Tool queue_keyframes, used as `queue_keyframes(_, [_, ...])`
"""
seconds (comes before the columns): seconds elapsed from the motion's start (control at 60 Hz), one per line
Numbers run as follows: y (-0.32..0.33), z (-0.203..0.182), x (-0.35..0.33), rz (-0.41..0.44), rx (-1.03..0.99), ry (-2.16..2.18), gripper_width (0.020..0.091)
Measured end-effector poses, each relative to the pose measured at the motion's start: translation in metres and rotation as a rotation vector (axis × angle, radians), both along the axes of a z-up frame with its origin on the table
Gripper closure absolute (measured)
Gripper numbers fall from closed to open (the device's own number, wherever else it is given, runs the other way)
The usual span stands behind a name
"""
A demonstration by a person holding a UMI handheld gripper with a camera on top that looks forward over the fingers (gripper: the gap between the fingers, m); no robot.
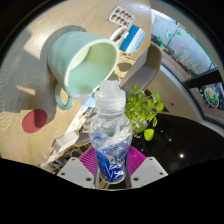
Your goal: Pour water
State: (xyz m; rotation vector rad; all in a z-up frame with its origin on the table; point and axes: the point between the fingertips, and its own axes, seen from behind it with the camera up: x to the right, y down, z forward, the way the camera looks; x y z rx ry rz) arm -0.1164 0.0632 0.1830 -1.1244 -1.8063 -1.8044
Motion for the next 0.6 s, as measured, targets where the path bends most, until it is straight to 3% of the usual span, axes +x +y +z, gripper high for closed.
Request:
queue_keyframes(0.233, [-0.011, 0.010, -0.004, -0.038, 0.007, 0.218, 0.0749])
queue_keyframes(0.6, [-0.047, 0.056, -0.012, -0.170, 0.048, 1.486, 0.0745])
